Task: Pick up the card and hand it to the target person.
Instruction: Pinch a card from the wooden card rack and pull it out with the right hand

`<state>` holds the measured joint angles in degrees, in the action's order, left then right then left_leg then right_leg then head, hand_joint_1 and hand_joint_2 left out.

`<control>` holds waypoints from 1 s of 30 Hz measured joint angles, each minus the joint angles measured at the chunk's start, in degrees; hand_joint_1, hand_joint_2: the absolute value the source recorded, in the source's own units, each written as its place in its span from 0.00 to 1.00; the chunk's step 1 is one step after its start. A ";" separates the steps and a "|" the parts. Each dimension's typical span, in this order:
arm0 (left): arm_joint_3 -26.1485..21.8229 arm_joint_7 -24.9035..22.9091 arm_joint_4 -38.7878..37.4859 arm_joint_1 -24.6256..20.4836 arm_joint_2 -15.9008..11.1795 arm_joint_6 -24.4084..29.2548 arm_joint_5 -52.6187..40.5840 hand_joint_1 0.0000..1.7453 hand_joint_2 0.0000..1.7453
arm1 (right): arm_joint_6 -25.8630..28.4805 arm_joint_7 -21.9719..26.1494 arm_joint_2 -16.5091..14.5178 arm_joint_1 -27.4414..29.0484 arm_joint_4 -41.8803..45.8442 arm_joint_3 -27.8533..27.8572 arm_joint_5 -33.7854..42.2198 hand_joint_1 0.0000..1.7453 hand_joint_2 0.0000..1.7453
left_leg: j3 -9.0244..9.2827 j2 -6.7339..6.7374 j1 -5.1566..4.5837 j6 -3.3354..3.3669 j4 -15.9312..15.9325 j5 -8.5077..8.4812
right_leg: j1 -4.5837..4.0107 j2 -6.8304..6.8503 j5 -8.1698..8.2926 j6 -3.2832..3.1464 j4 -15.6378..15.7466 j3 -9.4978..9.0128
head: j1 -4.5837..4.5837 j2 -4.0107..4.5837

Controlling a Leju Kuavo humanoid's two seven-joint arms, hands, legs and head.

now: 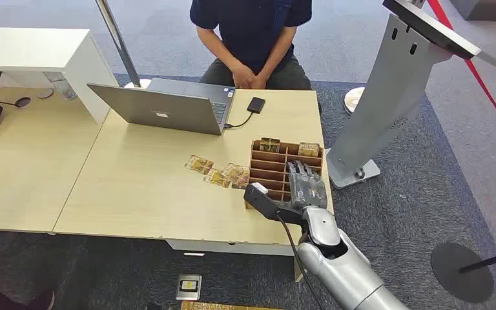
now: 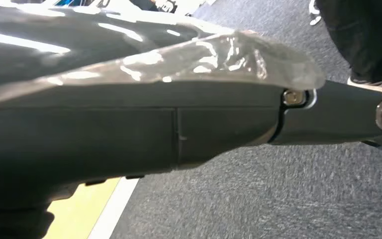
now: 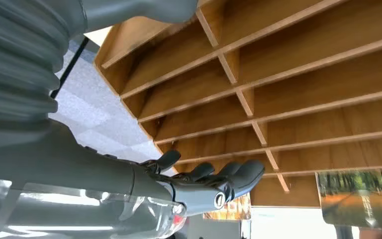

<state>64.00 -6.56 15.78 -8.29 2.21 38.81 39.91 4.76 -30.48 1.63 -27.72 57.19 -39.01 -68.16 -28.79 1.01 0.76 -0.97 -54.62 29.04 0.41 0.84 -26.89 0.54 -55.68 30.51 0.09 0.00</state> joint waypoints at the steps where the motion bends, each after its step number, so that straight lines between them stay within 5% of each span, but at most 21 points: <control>1: 0.00 -0.06 0.01 -0.01 0.00 0.04 0.01 0.00 0.00 | -0.26 0.06 -0.04 -0.06 -0.12 0.00 0.16 0.17 1.00 | 0.00 0.01 0.00 0.00 0.00 0.00 | 0.00 0.00 0.00 0.00 0.00 0.00 | 0.00 0.00; 17: 0.00 1.11 0.09 -0.23 0.01 0.27 0.37 0.00 0.00 | -5.26 1.17 -0.62 -1.58 -1.21 -0.04 2.85 0.24 1.00 | 0.16 0.07 0.00 -0.01 0.00 -0.01 | 0.00 -0.01 0.02 0.00 0.01 -0.12 | 0.00 0.00; 24: 0.00 1.33 0.09 0.31 -0.08 0.28 -0.14 0.00 0.00 | -14.98 1.66 -0.25 -2.54 1.97 -0.07 5.00 0.22 1.00 | 0.46 0.24 0.01 -0.02 0.01 0.02 | 0.00 -0.07 0.00 -0.02 0.01 -0.34 | 0.00 0.00; 30: -0.01 1.48 0.08 0.53 -0.22 0.29 -0.03 0.00 0.00 | -20.29 1.02 0.36 -2.49 5.65 -0.43 7.10 0.37 1.00 | 0.58 0.24 0.01 -0.02 0.01 0.02 | -0.01 -0.07 0.00 -0.03 0.01 -0.45 | 0.01 0.00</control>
<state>63.99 -5.08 15.86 -7.77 1.99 39.10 39.88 -15.53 -29.46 1.99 -30.21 62.83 -39.44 -61.06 -28.21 1.25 0.77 -0.99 -54.61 29.06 0.40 0.77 -26.89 0.51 -55.67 30.06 0.09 0.00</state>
